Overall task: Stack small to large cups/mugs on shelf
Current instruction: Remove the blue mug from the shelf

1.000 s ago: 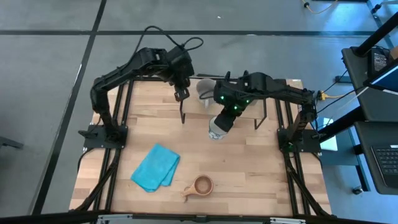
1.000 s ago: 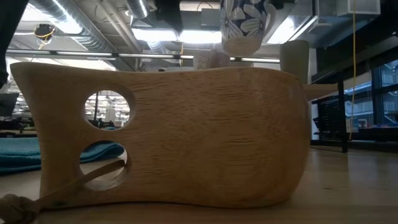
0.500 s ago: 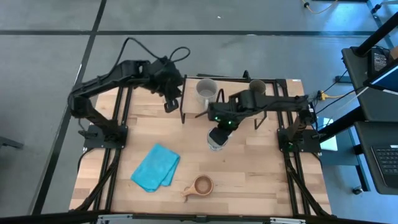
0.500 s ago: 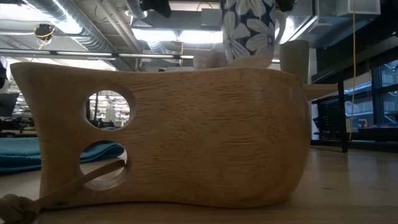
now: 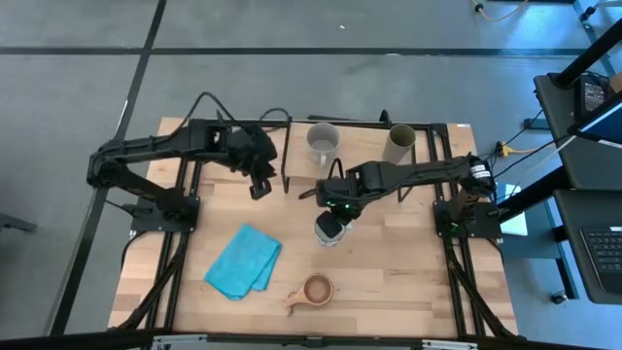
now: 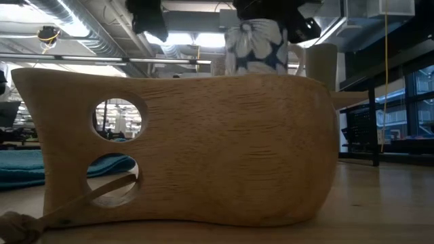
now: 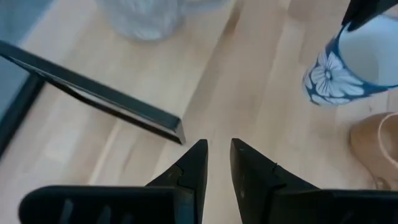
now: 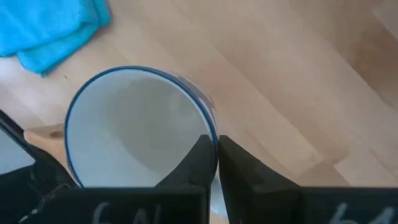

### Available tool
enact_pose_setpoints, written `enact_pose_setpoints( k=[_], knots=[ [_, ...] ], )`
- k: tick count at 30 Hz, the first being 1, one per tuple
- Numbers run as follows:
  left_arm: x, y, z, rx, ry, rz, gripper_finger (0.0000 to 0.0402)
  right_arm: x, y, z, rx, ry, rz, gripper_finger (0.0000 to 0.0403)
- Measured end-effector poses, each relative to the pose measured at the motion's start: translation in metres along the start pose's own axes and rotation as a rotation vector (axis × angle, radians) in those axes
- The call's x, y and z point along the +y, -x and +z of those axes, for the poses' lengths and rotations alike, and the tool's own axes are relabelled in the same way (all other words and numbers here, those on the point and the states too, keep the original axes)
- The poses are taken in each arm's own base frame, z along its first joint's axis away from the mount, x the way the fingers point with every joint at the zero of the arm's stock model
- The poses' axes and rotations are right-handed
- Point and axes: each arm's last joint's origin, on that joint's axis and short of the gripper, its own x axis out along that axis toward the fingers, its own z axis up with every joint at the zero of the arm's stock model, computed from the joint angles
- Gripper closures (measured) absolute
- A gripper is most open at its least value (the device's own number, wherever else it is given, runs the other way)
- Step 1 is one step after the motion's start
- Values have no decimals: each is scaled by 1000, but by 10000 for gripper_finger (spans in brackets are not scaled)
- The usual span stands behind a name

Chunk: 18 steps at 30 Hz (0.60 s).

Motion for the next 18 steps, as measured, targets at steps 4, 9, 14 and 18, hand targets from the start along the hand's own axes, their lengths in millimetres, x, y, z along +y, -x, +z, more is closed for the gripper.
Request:
enact_pose_setpoints(
  k=[4,9,14,18],
  knots=[
    [-6,-17,-11,35,1,-10,337,-2,-12,0,-2,-23,4,378],
    [-16,-34,-21,25,18,-37,337,-2,-22,1,-15,-46,23,378],
    [-27,-41,-28,28,11,-64,337,-4,-28,1,-31,-60,5,378],
    [-33,-45,-32,20,28,-81,337,-5,-32,0,-34,-62,0,378]
  ],
)
